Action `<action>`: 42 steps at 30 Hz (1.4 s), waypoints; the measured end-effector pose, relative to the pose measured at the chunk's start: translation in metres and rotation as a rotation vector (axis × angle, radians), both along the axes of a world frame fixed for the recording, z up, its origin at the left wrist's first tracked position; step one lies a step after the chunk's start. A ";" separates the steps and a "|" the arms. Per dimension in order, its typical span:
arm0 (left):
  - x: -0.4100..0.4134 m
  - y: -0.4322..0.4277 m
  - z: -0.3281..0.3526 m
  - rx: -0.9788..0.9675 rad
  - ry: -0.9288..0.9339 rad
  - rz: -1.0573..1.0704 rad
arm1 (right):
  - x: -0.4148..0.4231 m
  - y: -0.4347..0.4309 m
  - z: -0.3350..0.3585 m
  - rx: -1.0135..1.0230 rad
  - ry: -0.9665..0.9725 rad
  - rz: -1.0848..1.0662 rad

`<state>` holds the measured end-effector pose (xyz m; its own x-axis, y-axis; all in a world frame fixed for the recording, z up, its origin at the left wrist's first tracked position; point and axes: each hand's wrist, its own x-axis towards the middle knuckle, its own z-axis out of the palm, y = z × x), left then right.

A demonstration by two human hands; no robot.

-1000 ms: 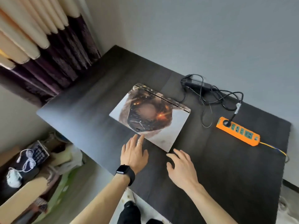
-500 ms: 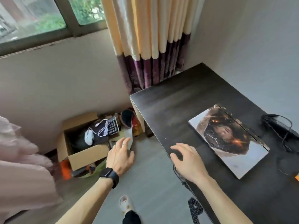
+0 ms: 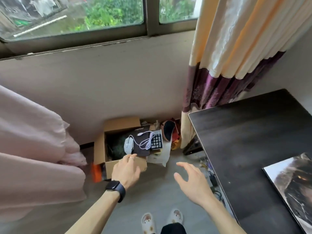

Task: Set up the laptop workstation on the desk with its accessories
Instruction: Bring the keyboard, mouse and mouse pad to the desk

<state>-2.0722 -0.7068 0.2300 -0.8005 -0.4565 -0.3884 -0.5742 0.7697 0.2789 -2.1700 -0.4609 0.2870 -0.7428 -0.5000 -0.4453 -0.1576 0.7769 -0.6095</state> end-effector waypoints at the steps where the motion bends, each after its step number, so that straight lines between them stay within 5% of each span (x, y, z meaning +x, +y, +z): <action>1: -0.002 -0.008 -0.007 0.003 -0.018 0.020 | -0.008 -0.010 -0.008 0.006 -0.030 0.008; 21: -0.092 -0.128 -0.164 0.143 -0.349 0.312 | -0.183 -0.183 -0.185 0.221 -0.300 0.137; 30: -0.114 -0.178 -0.244 0.242 -0.376 0.329 | -0.184 -0.222 -0.274 0.240 -0.248 -0.076; 42: -0.138 -0.197 -0.325 0.419 -0.240 0.314 | -0.184 -0.245 -0.351 0.027 -0.467 -0.448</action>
